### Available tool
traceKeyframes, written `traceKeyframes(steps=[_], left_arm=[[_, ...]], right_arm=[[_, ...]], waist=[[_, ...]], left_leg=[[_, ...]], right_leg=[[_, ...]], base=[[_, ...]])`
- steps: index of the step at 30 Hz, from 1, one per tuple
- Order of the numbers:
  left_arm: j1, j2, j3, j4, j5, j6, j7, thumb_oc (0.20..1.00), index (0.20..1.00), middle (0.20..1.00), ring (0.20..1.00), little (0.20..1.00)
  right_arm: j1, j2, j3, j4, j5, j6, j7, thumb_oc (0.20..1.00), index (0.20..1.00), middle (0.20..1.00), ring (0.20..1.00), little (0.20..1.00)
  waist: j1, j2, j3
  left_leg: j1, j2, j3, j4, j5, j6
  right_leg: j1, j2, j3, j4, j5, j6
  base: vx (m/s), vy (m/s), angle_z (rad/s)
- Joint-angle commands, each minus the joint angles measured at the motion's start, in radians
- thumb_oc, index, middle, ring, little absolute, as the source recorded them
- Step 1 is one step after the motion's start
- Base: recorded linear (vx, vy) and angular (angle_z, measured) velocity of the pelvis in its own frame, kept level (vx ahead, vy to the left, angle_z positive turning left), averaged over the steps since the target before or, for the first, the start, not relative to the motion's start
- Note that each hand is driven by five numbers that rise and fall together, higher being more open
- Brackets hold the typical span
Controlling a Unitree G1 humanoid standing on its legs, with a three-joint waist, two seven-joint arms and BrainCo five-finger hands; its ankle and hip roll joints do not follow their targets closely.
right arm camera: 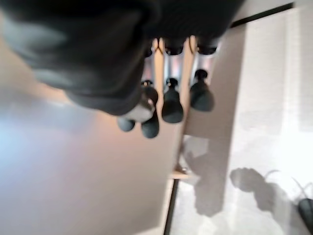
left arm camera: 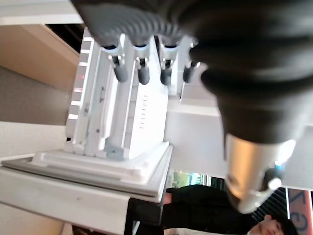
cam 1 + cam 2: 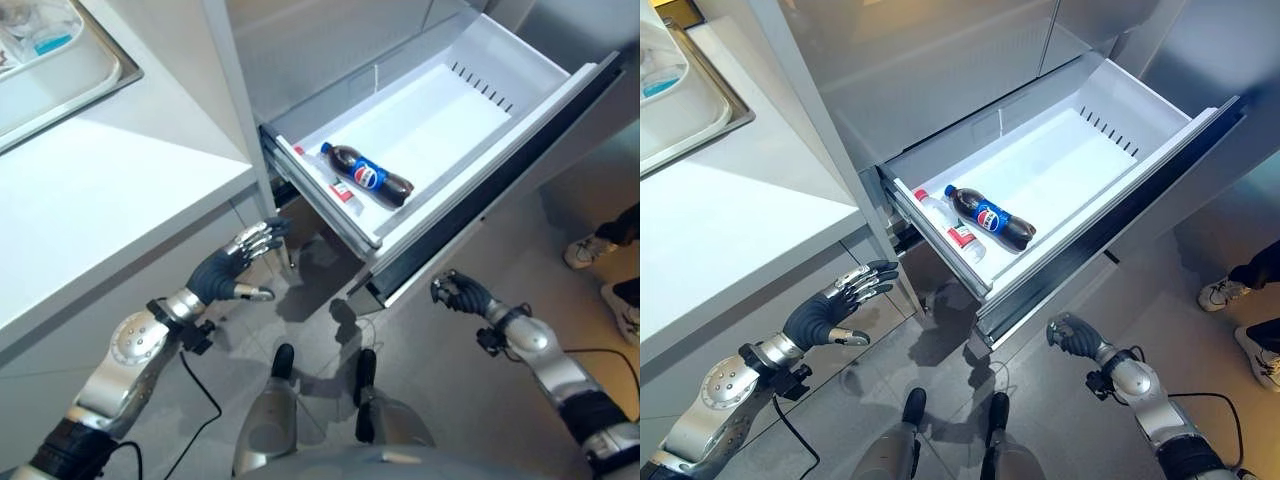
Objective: Take the drinks into the refrigerator
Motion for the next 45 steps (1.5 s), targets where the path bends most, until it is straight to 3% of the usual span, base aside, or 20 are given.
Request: traceKeyframes(steps=[1,21,30,45], left_arm=[[-0.024,-0.025,-0.012,-0.062,0.005,-0.057,0.004,1.000,1.000,1.000,1.000,1.000],[-0.053,-0.011,-0.082,-0.081,-0.017,-0.038,0.008,1.000,1.000,1.000,1.000,1.000],[-0.064,0.019,-0.083,-0.101,-0.058,-0.024,0.008,1.000,1.000,1.000,1.000,1.000],[-0.085,0.051,-0.067,-0.121,-0.069,-0.027,0.042,1.000,1.000,1.000,1.000,1.000]], right_arm=[[-0.078,-0.009,0.038,-0.023,0.000,-0.027,-0.020,0.200,0.200,0.200,0.200,0.200],[-0.336,0.080,0.175,0.001,0.020,-0.007,-0.049,0.200,0.200,0.200,0.200,0.200],[-0.509,0.147,0.210,0.056,0.082,0.005,-0.096,0.200,0.200,0.200,0.200,0.200],[-0.796,0.189,0.256,0.099,0.055,0.020,-0.170,0.200,0.200,0.200,0.200,0.200]], waist=[[0.005,-0.009,-0.020],[0.041,-0.006,-0.018],[0.084,-0.012,0.001],[0.159,-0.038,0.041]], left_leg=[[-0.019,-0.072,-0.021,0.012,-0.022,0.093],[-0.030,-0.075,-0.026,0.022,-0.024,0.100],[-0.049,-0.082,-0.031,0.023,-0.016,0.103],[-0.068,-0.088,-0.061,0.010,0.000,0.101]], right_leg=[[0.009,-0.004,-0.026,0.127,-0.122,0.026],[0.003,-0.004,-0.020,0.128,-0.115,0.022],[-0.008,-0.012,-0.033,0.128,-0.109,0.025],[-0.008,-0.022,-0.075,0.126,-0.110,0.029]], base=[[0.00,0.000,0.00],[0.00,0.000,0.00],[0.00,0.006,0.04],[0.02,-0.002,0.09]])
